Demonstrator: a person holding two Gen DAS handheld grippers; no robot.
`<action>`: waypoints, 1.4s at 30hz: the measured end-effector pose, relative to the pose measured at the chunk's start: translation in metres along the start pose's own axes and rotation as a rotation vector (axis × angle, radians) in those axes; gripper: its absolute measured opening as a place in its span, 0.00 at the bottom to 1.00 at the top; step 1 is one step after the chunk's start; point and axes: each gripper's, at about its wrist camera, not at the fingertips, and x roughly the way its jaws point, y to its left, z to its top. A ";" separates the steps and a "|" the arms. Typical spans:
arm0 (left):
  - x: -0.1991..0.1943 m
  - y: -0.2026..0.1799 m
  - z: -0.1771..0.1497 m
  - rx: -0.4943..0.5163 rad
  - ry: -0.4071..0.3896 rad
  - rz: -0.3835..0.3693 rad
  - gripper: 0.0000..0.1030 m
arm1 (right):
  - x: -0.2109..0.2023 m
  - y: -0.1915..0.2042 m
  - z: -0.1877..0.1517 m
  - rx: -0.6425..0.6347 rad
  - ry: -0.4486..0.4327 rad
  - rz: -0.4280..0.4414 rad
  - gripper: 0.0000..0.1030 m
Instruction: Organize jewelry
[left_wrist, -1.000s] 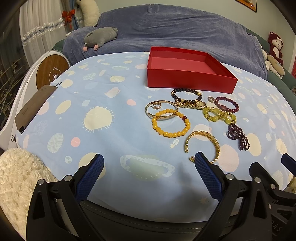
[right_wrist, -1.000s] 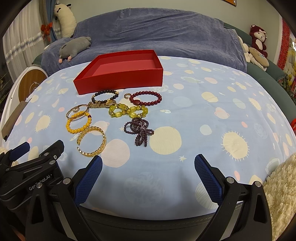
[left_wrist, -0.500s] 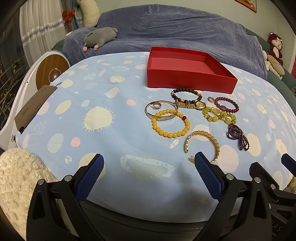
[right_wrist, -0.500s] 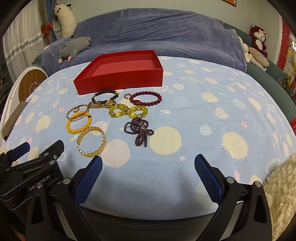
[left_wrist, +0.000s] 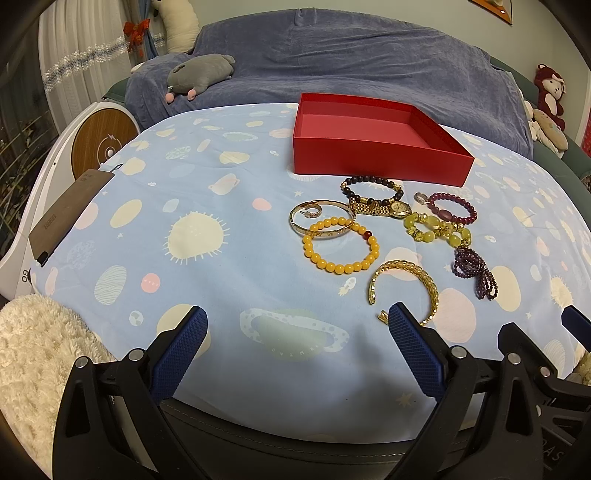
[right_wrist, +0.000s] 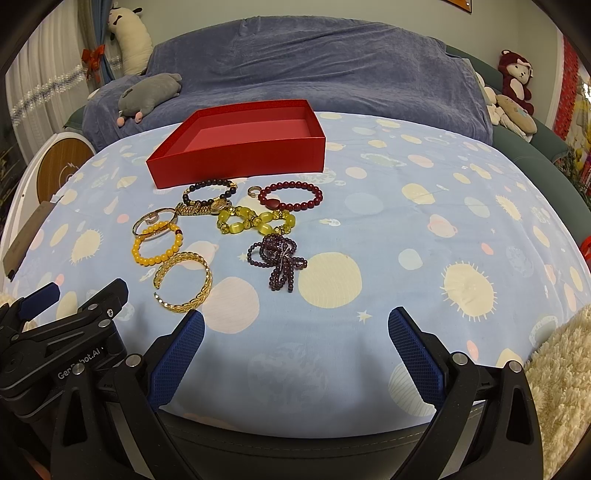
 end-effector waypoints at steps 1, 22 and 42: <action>0.000 0.000 0.000 0.000 0.000 0.000 0.91 | 0.000 0.000 0.000 0.000 0.000 0.000 0.93; 0.000 0.001 0.005 -0.030 0.004 -0.048 0.92 | 0.000 -0.008 0.009 0.036 0.005 0.019 0.93; 0.052 -0.052 0.016 0.053 0.187 -0.144 0.85 | 0.025 -0.060 0.034 0.175 0.081 -0.052 0.93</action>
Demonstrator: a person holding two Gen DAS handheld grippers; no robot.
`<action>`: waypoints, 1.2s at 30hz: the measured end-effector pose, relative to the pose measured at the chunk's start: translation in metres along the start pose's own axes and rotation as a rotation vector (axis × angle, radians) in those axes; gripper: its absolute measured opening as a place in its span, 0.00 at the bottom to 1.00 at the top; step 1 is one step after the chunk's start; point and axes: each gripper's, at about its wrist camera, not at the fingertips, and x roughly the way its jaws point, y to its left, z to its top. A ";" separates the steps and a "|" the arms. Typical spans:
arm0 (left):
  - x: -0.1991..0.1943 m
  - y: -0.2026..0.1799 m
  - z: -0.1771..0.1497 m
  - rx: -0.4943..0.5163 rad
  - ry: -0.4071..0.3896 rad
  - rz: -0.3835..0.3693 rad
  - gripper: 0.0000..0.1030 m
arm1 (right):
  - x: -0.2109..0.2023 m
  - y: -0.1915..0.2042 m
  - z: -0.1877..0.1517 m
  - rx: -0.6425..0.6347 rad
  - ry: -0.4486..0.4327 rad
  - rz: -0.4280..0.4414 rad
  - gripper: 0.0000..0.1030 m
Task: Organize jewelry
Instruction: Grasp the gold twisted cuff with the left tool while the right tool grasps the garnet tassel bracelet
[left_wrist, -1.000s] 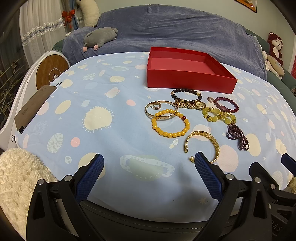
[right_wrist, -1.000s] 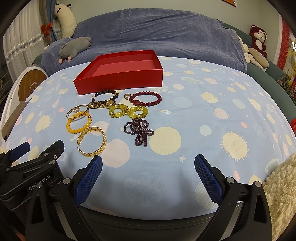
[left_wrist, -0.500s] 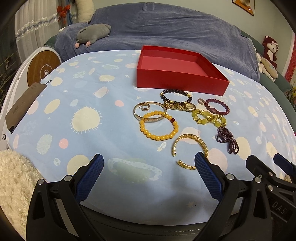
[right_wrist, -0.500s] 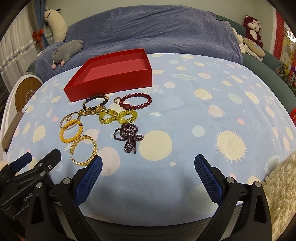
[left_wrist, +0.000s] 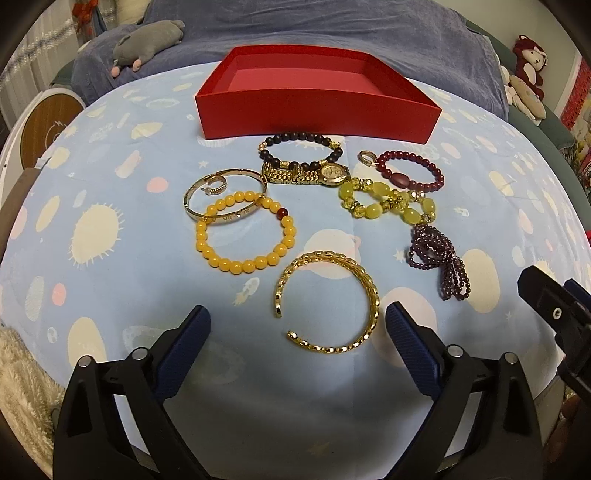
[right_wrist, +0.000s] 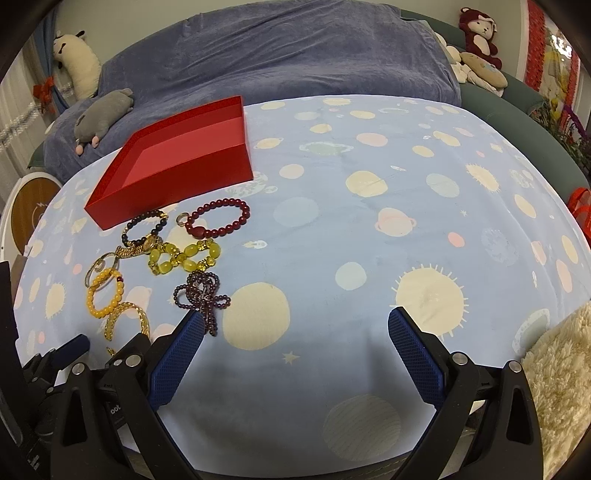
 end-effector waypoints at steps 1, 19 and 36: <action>0.001 -0.001 0.001 0.001 -0.003 0.008 0.83 | 0.001 -0.001 0.000 0.007 0.006 0.002 0.93; -0.016 0.030 -0.003 -0.018 -0.042 0.032 0.52 | 0.022 0.034 0.002 -0.101 0.084 0.111 0.69; -0.014 0.048 -0.008 -0.062 -0.045 0.048 0.53 | 0.045 0.060 0.002 -0.220 0.107 0.113 0.09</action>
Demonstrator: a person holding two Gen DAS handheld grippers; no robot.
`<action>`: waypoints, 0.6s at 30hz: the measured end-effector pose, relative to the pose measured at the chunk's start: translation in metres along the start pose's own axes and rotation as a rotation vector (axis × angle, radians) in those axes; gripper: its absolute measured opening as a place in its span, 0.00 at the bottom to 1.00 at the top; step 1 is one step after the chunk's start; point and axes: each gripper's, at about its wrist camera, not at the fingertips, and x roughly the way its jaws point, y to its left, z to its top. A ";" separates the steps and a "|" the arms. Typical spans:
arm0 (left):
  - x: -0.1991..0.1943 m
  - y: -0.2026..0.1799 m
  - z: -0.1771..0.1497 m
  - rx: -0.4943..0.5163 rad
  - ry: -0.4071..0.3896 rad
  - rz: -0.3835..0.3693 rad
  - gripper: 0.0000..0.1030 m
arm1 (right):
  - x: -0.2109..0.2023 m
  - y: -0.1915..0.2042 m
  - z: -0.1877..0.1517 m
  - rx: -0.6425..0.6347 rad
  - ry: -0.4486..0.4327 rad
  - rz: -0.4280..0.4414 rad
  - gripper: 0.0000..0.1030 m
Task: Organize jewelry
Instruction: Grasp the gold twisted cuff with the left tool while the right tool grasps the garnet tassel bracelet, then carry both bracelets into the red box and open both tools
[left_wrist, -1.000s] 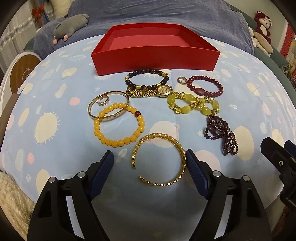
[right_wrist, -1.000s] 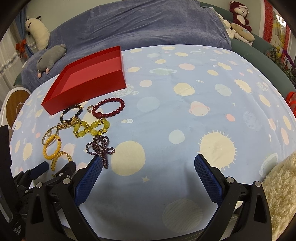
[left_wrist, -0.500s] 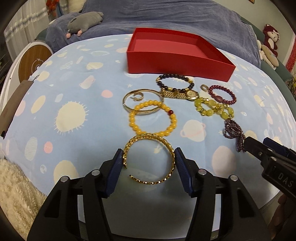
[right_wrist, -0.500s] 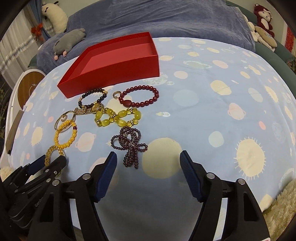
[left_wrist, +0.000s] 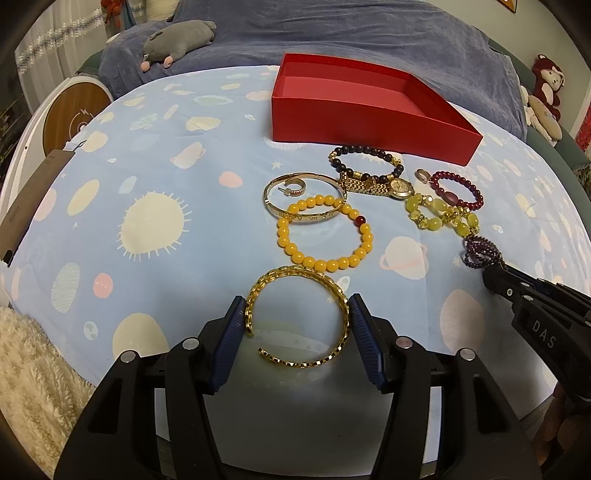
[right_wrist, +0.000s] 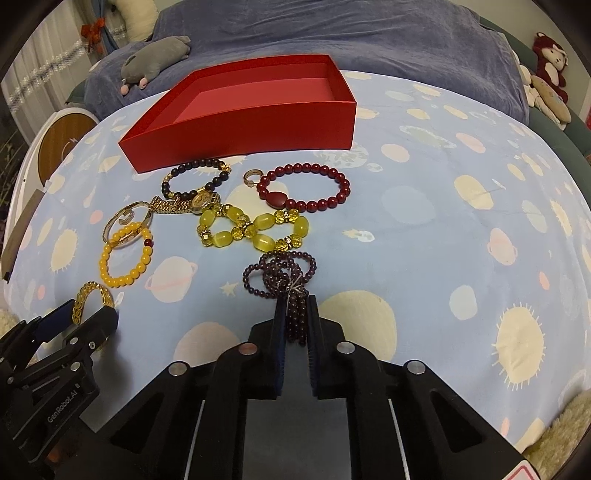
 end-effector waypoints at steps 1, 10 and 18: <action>0.000 0.000 0.000 0.000 0.001 0.002 0.53 | -0.001 -0.001 -0.001 0.005 0.001 0.006 0.09; -0.023 0.000 0.024 -0.035 -0.034 -0.053 0.52 | -0.035 -0.010 0.005 0.045 -0.040 0.082 0.09; -0.028 -0.010 0.117 0.007 -0.115 -0.102 0.52 | -0.050 -0.013 0.087 0.045 -0.119 0.146 0.09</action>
